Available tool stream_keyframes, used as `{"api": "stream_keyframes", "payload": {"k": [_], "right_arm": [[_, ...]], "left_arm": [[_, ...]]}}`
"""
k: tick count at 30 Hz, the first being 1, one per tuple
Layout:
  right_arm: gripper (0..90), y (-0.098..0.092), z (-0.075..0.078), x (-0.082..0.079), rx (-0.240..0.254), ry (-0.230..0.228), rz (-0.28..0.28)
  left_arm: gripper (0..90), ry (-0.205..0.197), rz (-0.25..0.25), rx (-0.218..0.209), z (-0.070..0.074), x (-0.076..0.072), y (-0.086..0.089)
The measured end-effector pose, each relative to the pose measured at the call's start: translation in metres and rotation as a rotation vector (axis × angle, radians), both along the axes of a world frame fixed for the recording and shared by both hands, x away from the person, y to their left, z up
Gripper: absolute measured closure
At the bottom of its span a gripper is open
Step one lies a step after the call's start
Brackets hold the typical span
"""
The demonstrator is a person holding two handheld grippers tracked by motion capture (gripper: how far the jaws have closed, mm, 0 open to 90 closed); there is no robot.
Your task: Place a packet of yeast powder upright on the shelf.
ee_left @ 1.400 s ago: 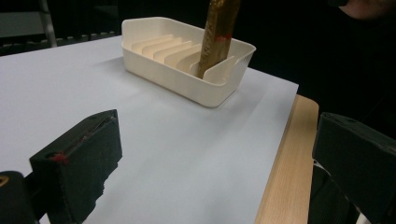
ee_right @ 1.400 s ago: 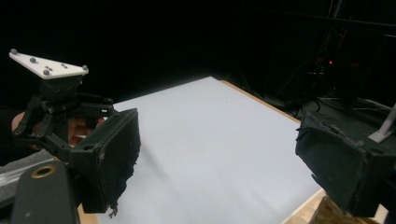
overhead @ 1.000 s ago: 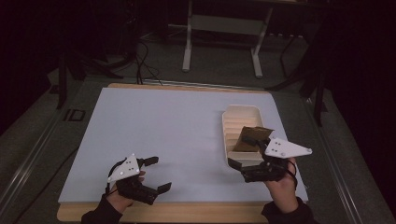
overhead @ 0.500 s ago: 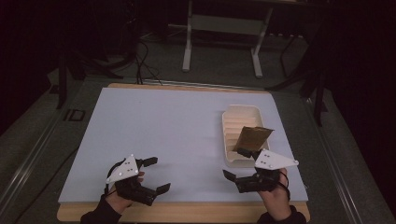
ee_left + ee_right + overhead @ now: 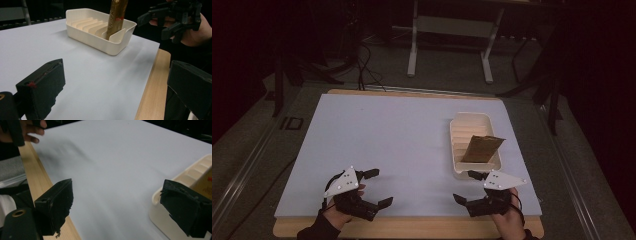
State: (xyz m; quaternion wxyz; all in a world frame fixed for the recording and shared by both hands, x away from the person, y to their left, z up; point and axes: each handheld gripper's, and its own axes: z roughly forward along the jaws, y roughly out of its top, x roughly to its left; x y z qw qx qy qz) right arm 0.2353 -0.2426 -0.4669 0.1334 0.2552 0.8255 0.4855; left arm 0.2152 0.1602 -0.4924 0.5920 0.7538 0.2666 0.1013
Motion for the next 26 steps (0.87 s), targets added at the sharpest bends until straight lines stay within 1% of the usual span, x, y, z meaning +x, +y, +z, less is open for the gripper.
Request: {"api": "stream_keyframes", "payload": {"k": [2, 4, 6, 9, 11, 13, 14, 18, 24, 26], "right_arm": [[11.1, -0.001, -0.002, -0.001, -0.01, 0.003, -0.006], [11.1, -0.005, -0.003, -0.003, -0.008, 0.018, -0.014], [11.1, -0.006, -0.004, -0.004, -0.01, 0.022, -0.016], [11.1, -0.011, -0.005, -0.006, -0.012, 0.026, -0.028], [11.1, -0.013, -0.006, -0.006, -0.021, 0.025, -0.035], [11.1, -0.016, -0.008, -0.007, -0.05, 0.015, -0.049], [11.1, -0.017, -0.008, -0.008, -0.056, 0.011, -0.053], [11.3, -0.022, -0.01, -0.006, -0.061, 0.01, -0.066], [11.3, -0.024, -0.011, -0.003, -0.053, 0.023, -0.063], [11.4, -0.024, -0.01, -0.004, -0.044, 0.017, -0.056]], "left_arm": [[2.0, 0.0, -0.001, 0.003, 0.0, 0.0, 0.0], [2.0, 0.0, -0.002, 0.002, -0.001, 0.0, 0.0], [2.0, 0.0, -0.004, 0.007, -0.001, 0.0, 0.001], [2.0, 0.003, -0.002, 0.002, -0.001, 0.0, 0.001], [2.0, 0.002, -0.001, 0.002, -0.002, 0.0, 0.001], [2.0, 0.002, -0.001, 0.004, -0.002, 0.0, 0.001], [2.0, 0.003, -0.003, 0.008, -0.002, 0.0, 0.001], [2.0, 0.0, -0.002, 0.012, -0.002, 0.0, 0.001], [2.0, 0.009, 0.004, 0.003, -0.004, 0.003, 0.0], [2.0, 0.011, 0.005, 0.004, -0.005, 0.003, 0.0]]}}
